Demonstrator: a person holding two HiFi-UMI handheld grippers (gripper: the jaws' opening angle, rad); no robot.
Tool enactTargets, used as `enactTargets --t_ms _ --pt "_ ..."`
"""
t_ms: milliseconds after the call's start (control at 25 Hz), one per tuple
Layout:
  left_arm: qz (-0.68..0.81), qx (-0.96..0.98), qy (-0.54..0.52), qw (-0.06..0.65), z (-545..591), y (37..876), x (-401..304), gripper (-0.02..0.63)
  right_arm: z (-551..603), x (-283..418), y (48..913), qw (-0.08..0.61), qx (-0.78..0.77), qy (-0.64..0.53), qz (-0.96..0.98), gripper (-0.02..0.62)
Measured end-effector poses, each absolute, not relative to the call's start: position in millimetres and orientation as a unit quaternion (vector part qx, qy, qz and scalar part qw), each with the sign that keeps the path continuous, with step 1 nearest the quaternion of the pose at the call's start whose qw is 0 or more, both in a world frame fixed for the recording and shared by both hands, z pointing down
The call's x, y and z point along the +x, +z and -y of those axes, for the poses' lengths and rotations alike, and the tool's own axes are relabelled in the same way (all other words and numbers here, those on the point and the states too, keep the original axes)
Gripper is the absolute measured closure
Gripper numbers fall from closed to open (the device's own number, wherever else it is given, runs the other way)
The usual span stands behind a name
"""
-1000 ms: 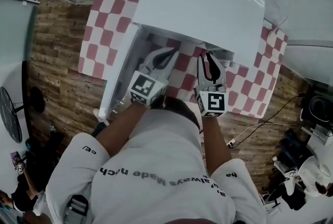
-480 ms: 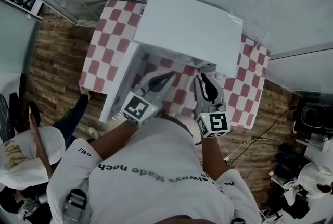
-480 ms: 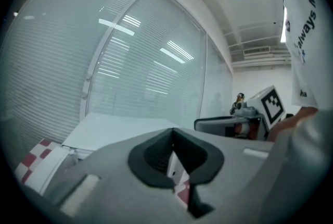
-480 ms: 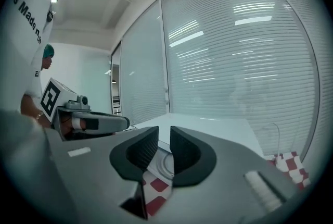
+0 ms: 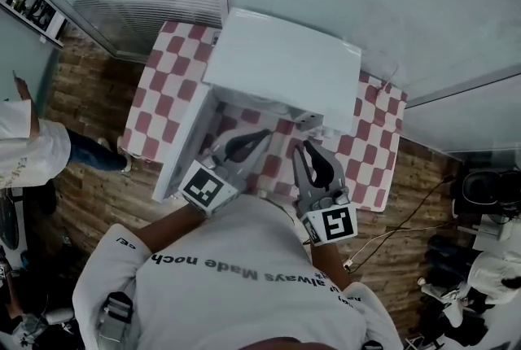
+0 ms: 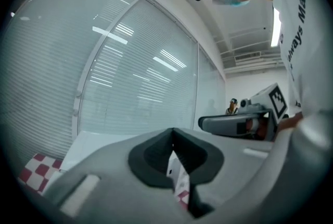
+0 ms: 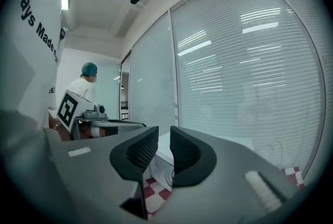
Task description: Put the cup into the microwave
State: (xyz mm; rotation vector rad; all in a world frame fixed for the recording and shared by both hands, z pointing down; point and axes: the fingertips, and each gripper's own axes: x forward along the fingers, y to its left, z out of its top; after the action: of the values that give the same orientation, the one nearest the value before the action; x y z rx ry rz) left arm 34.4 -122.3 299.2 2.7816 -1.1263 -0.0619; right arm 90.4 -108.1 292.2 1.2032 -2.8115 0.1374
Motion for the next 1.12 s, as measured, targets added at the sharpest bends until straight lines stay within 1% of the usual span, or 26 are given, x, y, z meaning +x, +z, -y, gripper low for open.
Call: enactTargets --t_ms 120,360,680,880,1120 --pt "0.371 0.926 -0.03 0.062 119 286 36 0.603 101 87 280 0.034 0.386 0.034 0.921 0.526" --pt "0.368 0.926 -0.032 0.071 116 283 38 0.603 99 77 267 0.022 0.379 0.023 0.925 0.525" --pt "0.367 0.927 -0.033 0.067 124 283 34 0.602 103 70 276 0.046 0.373 0.011 0.926 0.525" --pt "0.369 0.926 -0.033 0.07 125 285 29 0.602 108 69 269 0.029 0.385 0.019 0.922 0.525" --pt "0.369 0.927 -0.029 0.068 127 289 23 0.601 111 67 267 0.027 0.389 0.018 0.921 0.525"
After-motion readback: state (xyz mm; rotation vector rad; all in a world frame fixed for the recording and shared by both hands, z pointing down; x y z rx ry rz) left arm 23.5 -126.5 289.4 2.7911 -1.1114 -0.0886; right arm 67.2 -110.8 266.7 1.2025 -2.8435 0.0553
